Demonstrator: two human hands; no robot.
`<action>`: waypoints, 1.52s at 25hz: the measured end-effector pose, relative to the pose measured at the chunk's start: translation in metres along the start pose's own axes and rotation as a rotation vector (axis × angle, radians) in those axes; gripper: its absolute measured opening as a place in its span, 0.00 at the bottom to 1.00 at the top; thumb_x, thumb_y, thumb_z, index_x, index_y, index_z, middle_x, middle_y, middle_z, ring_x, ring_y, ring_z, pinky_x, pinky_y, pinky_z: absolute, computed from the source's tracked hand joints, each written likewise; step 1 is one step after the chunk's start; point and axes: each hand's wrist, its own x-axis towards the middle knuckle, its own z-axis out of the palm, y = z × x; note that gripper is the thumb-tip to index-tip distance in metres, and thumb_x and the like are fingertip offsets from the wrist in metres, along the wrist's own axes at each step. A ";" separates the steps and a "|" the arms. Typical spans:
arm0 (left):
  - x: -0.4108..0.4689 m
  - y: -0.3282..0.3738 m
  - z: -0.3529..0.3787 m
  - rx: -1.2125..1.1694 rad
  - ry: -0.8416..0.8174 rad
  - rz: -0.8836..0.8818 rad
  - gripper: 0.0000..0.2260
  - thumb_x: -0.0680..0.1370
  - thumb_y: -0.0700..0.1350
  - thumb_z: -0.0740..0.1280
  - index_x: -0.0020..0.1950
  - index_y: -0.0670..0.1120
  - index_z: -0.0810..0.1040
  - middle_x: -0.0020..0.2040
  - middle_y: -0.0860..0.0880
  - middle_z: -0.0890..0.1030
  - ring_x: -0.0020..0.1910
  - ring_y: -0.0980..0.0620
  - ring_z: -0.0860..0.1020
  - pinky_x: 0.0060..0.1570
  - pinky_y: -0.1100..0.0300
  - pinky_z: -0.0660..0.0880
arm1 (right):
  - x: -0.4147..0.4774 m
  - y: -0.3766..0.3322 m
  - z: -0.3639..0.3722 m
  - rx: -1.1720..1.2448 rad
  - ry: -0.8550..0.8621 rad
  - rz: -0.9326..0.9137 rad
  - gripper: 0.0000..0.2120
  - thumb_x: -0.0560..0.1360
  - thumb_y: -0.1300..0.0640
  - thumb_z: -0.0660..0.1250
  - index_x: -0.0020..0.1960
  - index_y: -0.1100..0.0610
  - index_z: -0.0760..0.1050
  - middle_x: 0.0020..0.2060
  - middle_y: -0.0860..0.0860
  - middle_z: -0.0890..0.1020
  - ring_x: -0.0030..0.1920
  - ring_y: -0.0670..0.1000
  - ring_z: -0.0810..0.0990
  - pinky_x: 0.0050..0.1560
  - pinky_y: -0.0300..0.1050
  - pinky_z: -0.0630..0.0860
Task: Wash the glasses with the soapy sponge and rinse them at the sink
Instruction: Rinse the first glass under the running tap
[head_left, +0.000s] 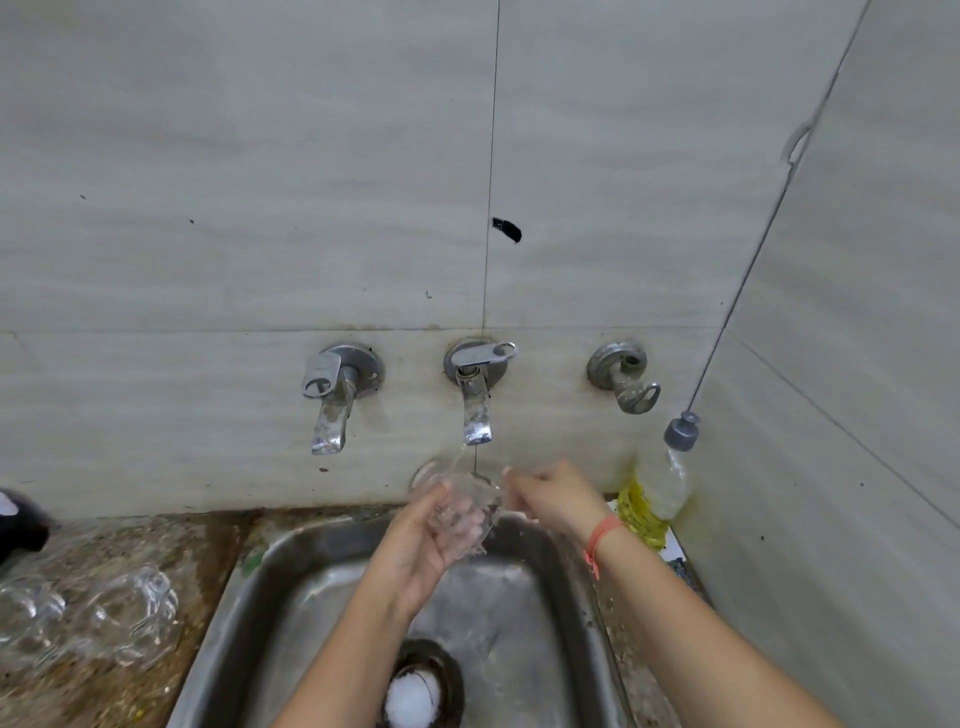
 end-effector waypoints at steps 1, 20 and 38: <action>0.001 0.000 0.003 -0.087 0.011 -0.036 0.18 0.74 0.47 0.68 0.62 0.41 0.73 0.50 0.38 0.81 0.39 0.44 0.82 0.45 0.52 0.80 | 0.002 -0.010 -0.010 0.016 0.092 -0.081 0.19 0.76 0.48 0.65 0.30 0.56 0.78 0.25 0.51 0.77 0.27 0.47 0.71 0.33 0.44 0.70; -0.013 0.028 -0.027 0.259 0.059 -0.006 0.23 0.61 0.43 0.77 0.55 0.43 0.77 0.46 0.44 0.82 0.45 0.46 0.80 0.53 0.50 0.75 | -0.007 -0.113 -0.064 0.344 -0.315 -0.112 0.11 0.75 0.66 0.66 0.34 0.63 0.78 0.22 0.50 0.77 0.21 0.42 0.70 0.23 0.30 0.68; -0.074 0.044 -0.047 0.606 0.038 0.185 0.36 0.49 0.43 0.79 0.55 0.37 0.75 0.47 0.40 0.84 0.44 0.45 0.82 0.50 0.53 0.77 | -0.063 -0.032 -0.005 0.471 0.113 -0.223 0.09 0.68 0.64 0.75 0.31 0.56 0.80 0.27 0.48 0.81 0.25 0.42 0.73 0.28 0.33 0.70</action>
